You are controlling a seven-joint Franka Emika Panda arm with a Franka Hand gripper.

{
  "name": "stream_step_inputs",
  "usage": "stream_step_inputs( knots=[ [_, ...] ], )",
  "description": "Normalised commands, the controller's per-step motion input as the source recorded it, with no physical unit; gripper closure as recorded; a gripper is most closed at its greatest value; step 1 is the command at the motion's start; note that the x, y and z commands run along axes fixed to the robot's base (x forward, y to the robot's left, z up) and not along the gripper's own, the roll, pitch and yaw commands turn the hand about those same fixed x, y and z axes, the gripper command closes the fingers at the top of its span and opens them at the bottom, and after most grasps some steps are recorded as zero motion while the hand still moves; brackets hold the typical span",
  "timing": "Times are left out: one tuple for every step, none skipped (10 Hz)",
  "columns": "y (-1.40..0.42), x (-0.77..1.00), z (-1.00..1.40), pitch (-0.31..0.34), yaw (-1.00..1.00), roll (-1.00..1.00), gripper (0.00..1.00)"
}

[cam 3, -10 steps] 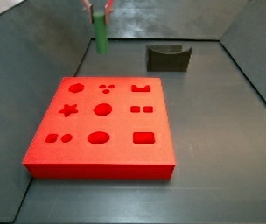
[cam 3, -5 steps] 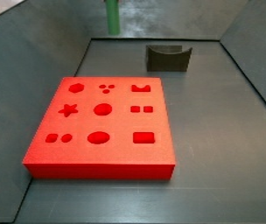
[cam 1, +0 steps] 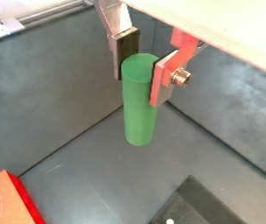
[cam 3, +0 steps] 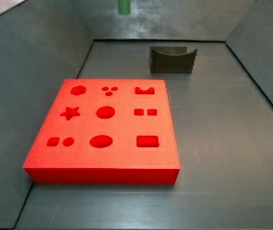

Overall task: Pick up the round object. Move up. Move to above the board. Insert the round object.
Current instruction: Move to above the board.

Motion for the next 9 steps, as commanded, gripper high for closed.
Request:
stream_step_inputs(
  knots=[
    [0.10, 0.12, 1.00, 0.062, -0.03, -0.15, 1.00],
    [0.09, 0.10, 1.00, 0.062, -0.03, -0.15, 1.00],
    [0.06, 0.06, 0.81, 0.060, -0.04, -0.15, 1.00],
    [0.05, 0.03, 0.65, 0.059, -0.04, -0.15, 1.00],
    [0.04, 0.02, 0.44, 0.057, -0.04, -0.15, 1.00],
    [0.03, 0.02, 0.34, 0.056, -0.04, -0.15, 1.00],
    [-1.00, 0.06, 0.04, 0.310, -0.27, 0.02, 1.00],
    [-1.00, 0.07, 0.02, 0.292, -0.25, 0.05, 1.00],
    [-1.00, 0.07, 0.03, 0.242, -0.11, 0.08, 1.00]
  ],
)
